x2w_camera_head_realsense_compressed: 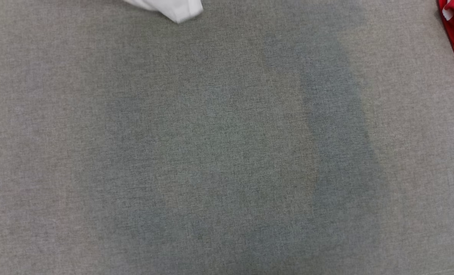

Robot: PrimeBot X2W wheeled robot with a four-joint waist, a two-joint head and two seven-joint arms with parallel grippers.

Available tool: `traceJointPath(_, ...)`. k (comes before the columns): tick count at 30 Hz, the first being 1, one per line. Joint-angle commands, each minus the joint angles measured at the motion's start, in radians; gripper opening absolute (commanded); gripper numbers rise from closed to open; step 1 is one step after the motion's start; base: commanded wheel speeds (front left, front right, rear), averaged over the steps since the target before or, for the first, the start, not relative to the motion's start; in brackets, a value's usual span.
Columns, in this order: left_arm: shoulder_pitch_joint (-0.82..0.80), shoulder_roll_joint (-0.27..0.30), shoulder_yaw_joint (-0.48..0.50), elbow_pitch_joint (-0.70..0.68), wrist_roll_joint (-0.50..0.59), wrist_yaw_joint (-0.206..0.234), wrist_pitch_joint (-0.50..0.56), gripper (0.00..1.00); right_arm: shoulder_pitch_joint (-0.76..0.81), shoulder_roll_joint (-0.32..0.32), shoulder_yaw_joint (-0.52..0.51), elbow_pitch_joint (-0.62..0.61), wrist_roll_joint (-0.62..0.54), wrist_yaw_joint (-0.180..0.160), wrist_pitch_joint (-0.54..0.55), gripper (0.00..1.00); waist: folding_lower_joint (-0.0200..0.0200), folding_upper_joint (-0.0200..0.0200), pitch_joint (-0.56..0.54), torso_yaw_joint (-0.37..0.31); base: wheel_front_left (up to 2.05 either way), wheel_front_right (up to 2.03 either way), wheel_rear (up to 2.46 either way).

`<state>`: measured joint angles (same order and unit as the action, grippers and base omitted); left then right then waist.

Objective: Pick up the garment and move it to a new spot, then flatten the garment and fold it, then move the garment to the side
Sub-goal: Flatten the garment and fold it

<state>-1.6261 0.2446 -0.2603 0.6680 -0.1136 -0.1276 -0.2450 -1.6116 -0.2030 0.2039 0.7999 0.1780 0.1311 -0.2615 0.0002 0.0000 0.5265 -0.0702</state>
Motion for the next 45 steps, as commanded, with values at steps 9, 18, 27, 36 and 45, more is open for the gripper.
traceJointPath(9,0.019,-0.003,-0.039,0.001,-0.058,-0.004,-0.02,0.0,0.064,-0.038,-0.01,-0.011,0.024,-0.001,-0.003,0.0,-0.0002,0.0,0.023,0.012,0.0,0.0,0.0)
traceJointPath(18,0.453,0.043,0.038,-0.225,-0.113,0.03,-0.02,0.0,0.464,-0.04,-0.081,-0.175,0.031,-0.001,-0.003,0.0,-0.0002,0.0,-0.024,0.028,0.0,0.0,0.0)
traceJointPath(27,1.083,0.012,0.109,-0.482,-0.171,0.103,-0.021,0.0,0.976,-0.015,-0.089,-0.343,0.062,-0.001,-0.003,0.0,-0.0002,0.0,-0.154,0.041,0.0,0.0,0.0)
traceJointPath(36,1.539,-0.065,0.155,-0.586,-0.228,0.166,-0.021,0.0,1.344,-0.007,-0.071,-0.406,0.144,-0.001,-0.002,0.0,-0.0002,0.0,-0.273,0.058,0.0,0.0,0.0)
traceJointPath(45,1.758,-0.109,0.152,-0.58,-0.251,0.182,-0.021,0.0,1.609,-0.004,-0.095,-0.49,0.171,-0.001,0.055,0.0,-0.0002,0.0,-0.36,0.08,0.0,0.0,0.0)
